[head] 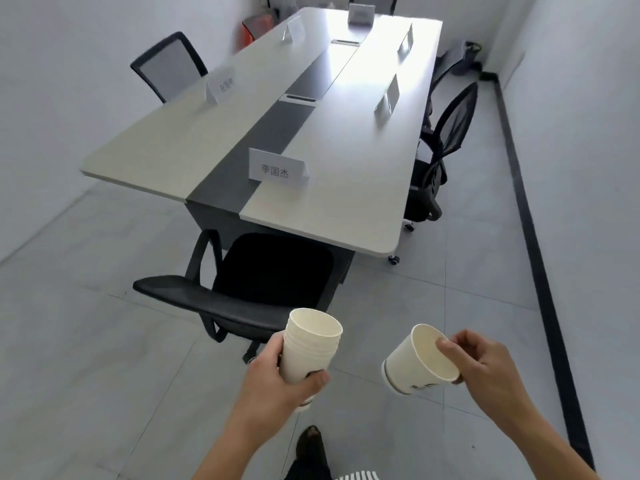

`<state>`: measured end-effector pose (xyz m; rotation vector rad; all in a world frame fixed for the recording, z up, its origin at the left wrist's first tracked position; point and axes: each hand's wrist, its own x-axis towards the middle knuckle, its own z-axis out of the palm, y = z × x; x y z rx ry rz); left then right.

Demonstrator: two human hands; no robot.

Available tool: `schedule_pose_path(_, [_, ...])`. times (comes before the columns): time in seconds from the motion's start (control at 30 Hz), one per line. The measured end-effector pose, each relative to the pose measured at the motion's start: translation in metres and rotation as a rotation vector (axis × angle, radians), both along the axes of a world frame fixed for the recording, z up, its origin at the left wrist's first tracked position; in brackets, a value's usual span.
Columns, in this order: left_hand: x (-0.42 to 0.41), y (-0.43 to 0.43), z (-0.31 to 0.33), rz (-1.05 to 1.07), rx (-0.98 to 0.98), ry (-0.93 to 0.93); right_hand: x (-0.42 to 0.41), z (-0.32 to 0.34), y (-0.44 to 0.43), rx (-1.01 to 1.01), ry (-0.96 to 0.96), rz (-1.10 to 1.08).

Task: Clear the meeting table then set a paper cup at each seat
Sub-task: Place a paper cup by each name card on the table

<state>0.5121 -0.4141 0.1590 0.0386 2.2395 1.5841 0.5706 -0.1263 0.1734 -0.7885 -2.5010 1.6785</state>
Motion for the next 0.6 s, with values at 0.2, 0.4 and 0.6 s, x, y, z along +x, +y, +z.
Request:
schedule_pose_path(0.2, [-0.128,0.067,0.022,-0.182,-0.058,0.084,-0.075,0.002,0.051,-0.014,-0.003,-0.106])
schedule_pose_path(0.4, [-0.206,0.134,0.011,-0.156,-0.081,0.054,-0.159,-0.018,0.126,-0.07,-0.057,-0.124])
schedule_pose_path(0.6, [-0.272,0.2,0.016,-0.034,-0.1,-0.022,-0.276,-0.025,0.208,-0.065,-0.089,-0.016])
